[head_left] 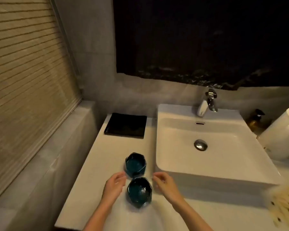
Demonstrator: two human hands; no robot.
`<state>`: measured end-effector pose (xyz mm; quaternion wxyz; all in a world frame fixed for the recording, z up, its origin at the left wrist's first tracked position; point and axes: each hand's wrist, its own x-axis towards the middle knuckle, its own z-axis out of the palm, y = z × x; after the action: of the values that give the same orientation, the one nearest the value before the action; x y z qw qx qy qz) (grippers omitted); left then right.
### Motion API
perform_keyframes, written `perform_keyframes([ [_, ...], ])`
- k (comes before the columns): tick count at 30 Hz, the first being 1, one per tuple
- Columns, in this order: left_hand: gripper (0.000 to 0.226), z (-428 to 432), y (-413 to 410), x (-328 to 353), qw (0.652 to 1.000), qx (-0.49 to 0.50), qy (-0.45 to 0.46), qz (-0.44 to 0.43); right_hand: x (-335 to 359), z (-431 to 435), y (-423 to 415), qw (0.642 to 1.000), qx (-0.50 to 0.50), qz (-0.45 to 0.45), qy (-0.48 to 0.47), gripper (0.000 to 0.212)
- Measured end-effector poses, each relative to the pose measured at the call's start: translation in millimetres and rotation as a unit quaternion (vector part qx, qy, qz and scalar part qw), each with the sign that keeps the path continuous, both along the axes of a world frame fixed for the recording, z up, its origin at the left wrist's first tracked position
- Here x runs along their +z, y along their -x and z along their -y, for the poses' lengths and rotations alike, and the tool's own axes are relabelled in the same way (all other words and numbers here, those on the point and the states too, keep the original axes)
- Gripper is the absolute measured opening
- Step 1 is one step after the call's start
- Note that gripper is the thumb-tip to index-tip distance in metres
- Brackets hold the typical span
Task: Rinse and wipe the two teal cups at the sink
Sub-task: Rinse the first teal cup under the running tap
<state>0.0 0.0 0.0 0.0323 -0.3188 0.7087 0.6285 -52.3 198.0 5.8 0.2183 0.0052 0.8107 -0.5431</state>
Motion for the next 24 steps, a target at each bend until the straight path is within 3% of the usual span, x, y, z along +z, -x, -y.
perform_keyframes([
  [3,0.026,14.0,-5.5,-20.0,0.999,-0.009,0.008,0.034,-29.0,20.1,-6.6,0.993,0.022,-0.022,-0.113,0.026],
  [7,0.039,11.4,-11.9,-35.5,0.993,-0.04,-0.038,0.104,-54.2,35.4,-14.8,0.984,0.014,0.016,-0.178,0.037],
  [11,0.043,0.0,-12.2,-47.7,0.991,-0.069,-0.063,0.097,-60.0,40.7,-18.0,0.973,0.019,0.0,-0.228,0.035],
  [16,0.04,-8.0,-11.1,-58.3,0.995,-0.047,-0.068,0.063,-65.7,45.7,-11.1,0.939,0.114,-0.025,-0.323,0.041],
  [20,0.039,-6.0,-9.4,-64.0,0.996,-0.038,-0.037,0.068,-62.0,48.5,-10.1,0.924,0.159,-0.045,-0.345,0.051],
  [24,0.039,-1.7,-11.9,-55.0,0.998,-0.022,-0.031,0.057,-45.0,48.4,-13.2,0.931,0.169,-0.073,-0.316,0.03],
])
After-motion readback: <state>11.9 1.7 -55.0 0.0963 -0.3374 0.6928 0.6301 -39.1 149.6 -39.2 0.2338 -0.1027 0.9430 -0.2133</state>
